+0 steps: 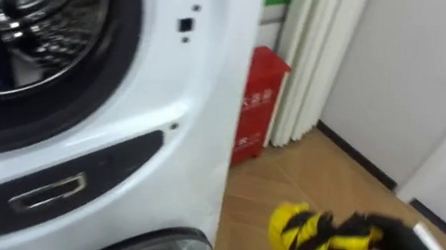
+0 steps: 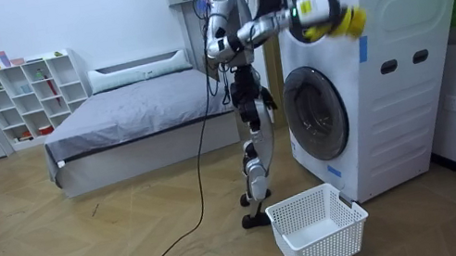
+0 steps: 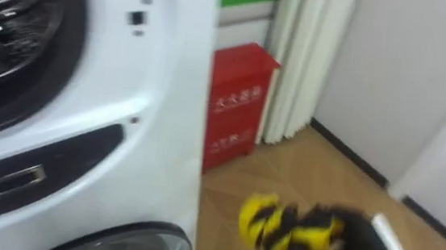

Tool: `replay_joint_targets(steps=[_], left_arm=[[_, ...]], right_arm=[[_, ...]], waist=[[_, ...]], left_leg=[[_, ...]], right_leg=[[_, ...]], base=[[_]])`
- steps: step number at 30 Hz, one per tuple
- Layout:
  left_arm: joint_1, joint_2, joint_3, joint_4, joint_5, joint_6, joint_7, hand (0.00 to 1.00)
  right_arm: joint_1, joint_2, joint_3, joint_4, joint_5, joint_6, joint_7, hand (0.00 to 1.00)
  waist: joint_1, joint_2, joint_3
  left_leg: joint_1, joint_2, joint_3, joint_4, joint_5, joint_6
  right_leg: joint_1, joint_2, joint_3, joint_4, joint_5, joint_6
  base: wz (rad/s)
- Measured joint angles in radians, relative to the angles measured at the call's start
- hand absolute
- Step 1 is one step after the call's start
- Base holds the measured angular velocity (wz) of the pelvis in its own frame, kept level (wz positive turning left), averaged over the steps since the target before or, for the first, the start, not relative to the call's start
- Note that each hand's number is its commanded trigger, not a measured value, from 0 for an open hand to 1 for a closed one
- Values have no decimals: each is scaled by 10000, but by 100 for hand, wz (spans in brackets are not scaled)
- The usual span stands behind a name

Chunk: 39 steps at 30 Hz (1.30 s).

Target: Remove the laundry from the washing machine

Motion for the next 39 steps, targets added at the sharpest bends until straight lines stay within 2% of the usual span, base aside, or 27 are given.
replay_joint_targets(steps=[4,5,7,8,10,11,12,14,15,16,18,20,23,29,33,34,35,39], left_arm=[[-2,57,-599,-41,-63,-112,-206,0],[-12,55,-796,-38,-118,-226,-209,0],[-116,32,-1010,-37,-327,-366,-216,0],[-197,20,-1054,-34,-368,-403,-216,0],[-348,19,-1209,-33,-425,-444,-215,0],[-396,1,-1273,-56,-434,-543,-215,0],[-405,-5,-1309,-56,-459,-603,-214,0],[-481,-5,-1647,-34,-788,-749,-209,0],[-515,-4,-1716,-2,-854,-792,-208,0],[-526,-13,-1789,49,-888,-854,-200,0],[-502,-29,-1802,147,-1241,-994,-180,0],[-534,-28,-1792,153,-1333,-1091,-148,0],[-616,-46,-1798,181,-1597,-1148,38,0],[-681,-153,-1821,199,-1633,-1259,119,0],[-872,-163,-2146,182,-1669,-1299,124,0],[-968,-190,-2246,182,-1884,-1303,126,0],[-1099,-210,-2372,238,-2063,-1317,125,0],[-1395,-259,-2665,354,-2465,-1464,123,0]], right_arm=[[14,435,48,2181,-572,-49,-584,100],[-37,438,188,2727,-577,-105,-780,100],[-45,449,297,3335,-603,-145,-1043,100],[-170,446,312,3942,-592,-341,-1219,100],[-444,416,327,4827,-588,-489,-1600,100],[-608,408,326,5284,-600,-583,-1836,100],[-713,408,327,5536,-595,-648,-1950,100],[-1241,399,330,6538,-441,-878,-2391,100],[-1389,399,330,6932,-309,-1019,-2511,100],[-1651,410,337,7596,-82,-1127,-2690,100],[-1890,417,338,8188,170,-1191,-2854,100],[-2213,389,243,8721,723,-1477,-3119,100],[-2667,373,196,9372,1254,-1768,-3429,100],[-3040,372,-160,9526,1864,-2247,-3822,100],[-3224,377,-114,9616,2071,-2292,-3849,100],[-3482,378,-113,9871,2062,-2299,-3866,68],[-3769,378,-102,10153,2030,-2308,-3870,0],[-4354,372,-9,10686,2072,-2323,-3953,0]], waist=[[-166,23,5],[-159,124,-38],[-222,253,-41],[-226,360,-44],[-231,599,-5],[-222,822,0],[-236,941,-10],[-264,1380,-5],[-282,1445,18],[-254,1581,-3],[-239,1680,42],[-300,1918,-35],[-363,1936,-12],[-489,1948,26],[-484,2010,48],[-482,2027,87],[-474,2044,125],[-456,2091,192]], left_leg=[[-52,52,266,51,-58,-87],[-202,135,292,101,-88,-96],[-390,180,324,250,-113,-89],[-543,188,336,346,-119,-84],[-834,197,322,467,-140,-51],[-1090,199,319,582,-164,-15],[-1211,193,318,599,-164,-14],[-1598,160,301,631,-160,-3],[-1637,146,294,631,-158,1],[-1716,141,294,631,-154,6],[-1793,151,273,606,-148,7],[-2127,136,260,607,-112,43],[-2287,73,242,493,7,70],[-2737,-38,200,383,170,168],[-3137,-43,48,398,210,205],[-3283,-57,-16,398,231,223],[-3417,-125,-63,395,260,234],[-3545,-156,-156,379,351,232]], right_leg=[[-168,136,300,8,24,-42],[-307,161,342,1,64,-45],[-457,176,416,56,114,-28],[-623,175,447,126,122,-14],[-890,166,448,173,159,25],[-1122,161,447,207,178,48],[-1252,160,451,243,183,57],[-1712,161,471,420,183,74],[-1778,172,497,469,182,76],[-1899,202,566,544,178,79],[-2024,247,576,580,177,75],[-2415,259,566,697,165,61],[-2633,249,556,884,164,62],[-3202,157,470,918,146,91],[-3551,122,376,1107,139,105],[-3747,103,264,1241,131,116],[-3900,83,190,1282,131,116],[-4039,53,75,1352,125,107]], base=[[-16],[-24],[-17],[-17],[-4],[0],[0],[-5],[-7],[-9],[-8],[-2],[0],[5],[8],[10],[10],[9]])
